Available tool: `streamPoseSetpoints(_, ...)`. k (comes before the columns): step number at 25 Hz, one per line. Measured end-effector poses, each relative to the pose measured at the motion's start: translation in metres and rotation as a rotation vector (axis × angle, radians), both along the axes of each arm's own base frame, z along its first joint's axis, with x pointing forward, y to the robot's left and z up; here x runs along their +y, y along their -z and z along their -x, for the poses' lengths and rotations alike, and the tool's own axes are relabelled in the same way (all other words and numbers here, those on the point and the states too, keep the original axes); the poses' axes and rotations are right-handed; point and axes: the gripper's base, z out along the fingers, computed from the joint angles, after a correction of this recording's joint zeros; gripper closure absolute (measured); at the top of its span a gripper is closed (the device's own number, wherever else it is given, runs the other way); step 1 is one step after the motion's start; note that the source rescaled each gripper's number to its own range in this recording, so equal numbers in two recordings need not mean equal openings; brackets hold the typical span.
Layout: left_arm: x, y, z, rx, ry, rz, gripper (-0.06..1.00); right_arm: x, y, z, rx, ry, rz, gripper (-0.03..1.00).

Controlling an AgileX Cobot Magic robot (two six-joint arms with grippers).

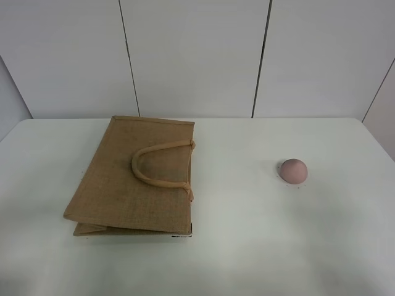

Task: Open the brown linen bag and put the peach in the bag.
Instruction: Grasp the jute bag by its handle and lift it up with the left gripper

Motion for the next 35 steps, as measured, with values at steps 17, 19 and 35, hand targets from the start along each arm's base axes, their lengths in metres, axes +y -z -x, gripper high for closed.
streamPoseSetpoints(17,-0.010,-0.022,-0.297,0.529,-0.008,-0.010,0.00,0.000,0.000,0.000,0.000,0.000,0.000,-0.03)
streamPoseSetpoints(19,-0.011,-0.011,-0.327,0.547,-0.011,-0.009,0.00,0.000,0.000,0.000,0.000,0.000,0.000,-0.03)
streamPoseSetpoints(35,-0.118,0.083,-0.404,0.718,0.079,0.016,0.00,0.000,0.000,0.000,0.000,0.000,0.000,-0.03)
